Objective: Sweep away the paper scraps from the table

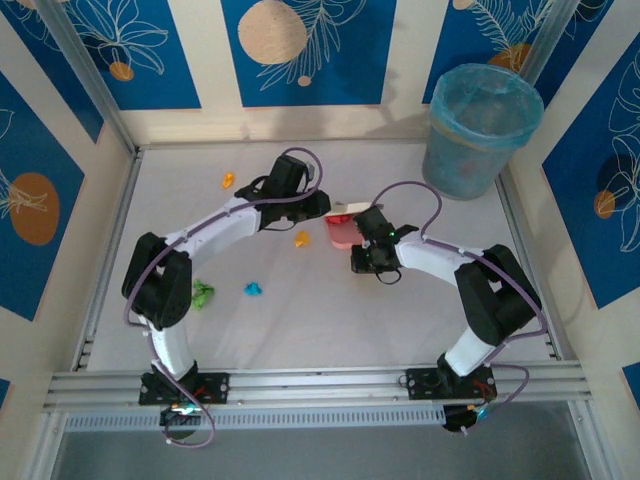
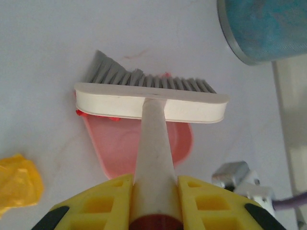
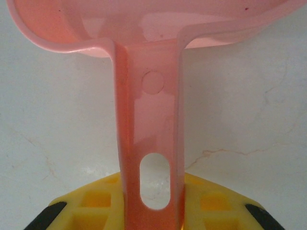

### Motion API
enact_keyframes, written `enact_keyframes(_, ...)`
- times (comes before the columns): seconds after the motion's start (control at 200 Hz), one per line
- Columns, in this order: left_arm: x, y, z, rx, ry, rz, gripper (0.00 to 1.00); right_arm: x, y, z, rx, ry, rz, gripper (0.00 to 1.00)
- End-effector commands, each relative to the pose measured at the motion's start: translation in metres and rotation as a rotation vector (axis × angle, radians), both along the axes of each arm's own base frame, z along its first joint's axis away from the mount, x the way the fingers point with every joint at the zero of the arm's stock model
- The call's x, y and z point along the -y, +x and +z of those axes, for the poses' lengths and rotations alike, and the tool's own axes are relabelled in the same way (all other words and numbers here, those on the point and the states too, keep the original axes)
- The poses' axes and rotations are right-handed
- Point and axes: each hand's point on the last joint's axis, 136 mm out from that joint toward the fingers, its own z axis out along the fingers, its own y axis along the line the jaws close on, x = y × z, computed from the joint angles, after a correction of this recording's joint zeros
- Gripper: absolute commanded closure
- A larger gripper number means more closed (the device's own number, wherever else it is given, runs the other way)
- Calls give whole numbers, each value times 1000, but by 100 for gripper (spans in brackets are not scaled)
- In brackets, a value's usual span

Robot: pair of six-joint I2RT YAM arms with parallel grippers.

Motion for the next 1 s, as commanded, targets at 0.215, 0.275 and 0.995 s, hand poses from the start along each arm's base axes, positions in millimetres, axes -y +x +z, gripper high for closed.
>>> enact_keyframes(0.215,22,-32,33,-6,-153,-65,100,-1,2,7,39,3,15,100)
enact_keyframes(0.275,14,-32,39,22,-135,-40,100,-1,1,9,46,7,16,100)
enact_keyframes(0.995,-92,-26,119,343,-105,292,100,2,3,16,92,-4,11,100)
